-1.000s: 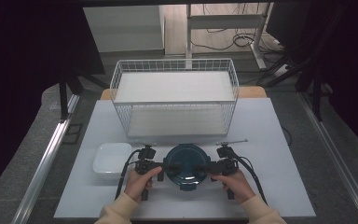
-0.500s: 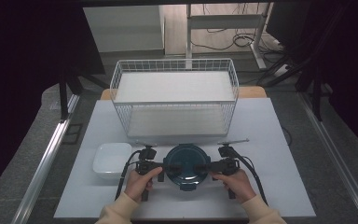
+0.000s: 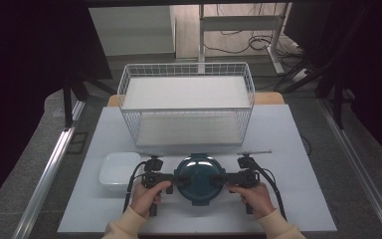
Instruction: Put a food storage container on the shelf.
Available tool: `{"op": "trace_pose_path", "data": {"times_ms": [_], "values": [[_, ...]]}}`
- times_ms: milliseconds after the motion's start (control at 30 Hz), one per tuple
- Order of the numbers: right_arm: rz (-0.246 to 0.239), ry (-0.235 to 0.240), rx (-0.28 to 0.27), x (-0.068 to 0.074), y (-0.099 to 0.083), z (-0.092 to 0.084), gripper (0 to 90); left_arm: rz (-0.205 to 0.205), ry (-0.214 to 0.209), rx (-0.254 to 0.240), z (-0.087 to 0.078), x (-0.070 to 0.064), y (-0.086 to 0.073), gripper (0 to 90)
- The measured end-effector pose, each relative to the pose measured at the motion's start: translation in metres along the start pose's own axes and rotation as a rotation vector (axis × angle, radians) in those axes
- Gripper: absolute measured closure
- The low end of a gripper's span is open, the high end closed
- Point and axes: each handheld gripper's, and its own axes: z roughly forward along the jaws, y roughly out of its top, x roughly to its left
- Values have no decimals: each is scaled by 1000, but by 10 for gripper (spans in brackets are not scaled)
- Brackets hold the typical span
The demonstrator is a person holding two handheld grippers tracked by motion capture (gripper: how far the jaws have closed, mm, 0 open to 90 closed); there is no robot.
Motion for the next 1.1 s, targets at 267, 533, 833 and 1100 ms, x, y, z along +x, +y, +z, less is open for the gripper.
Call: {"op": "trace_pose_path", "data": {"times_ms": [267,533,833,1100], "values": [[-14,-16,-26,7,-5,-6,345,3,5,-26,-5,-5,-4,358],[-35,-24,-55,13,-5,-11,371,30,18,-41,-8,-12,-4,373],[-72,-25,-73,19,-3,-17,373,54,19,-61,-14,-20,-3,374],[-101,-25,-79,25,1,-20,373,71,24,-78,-19,-25,-2,373]]}}
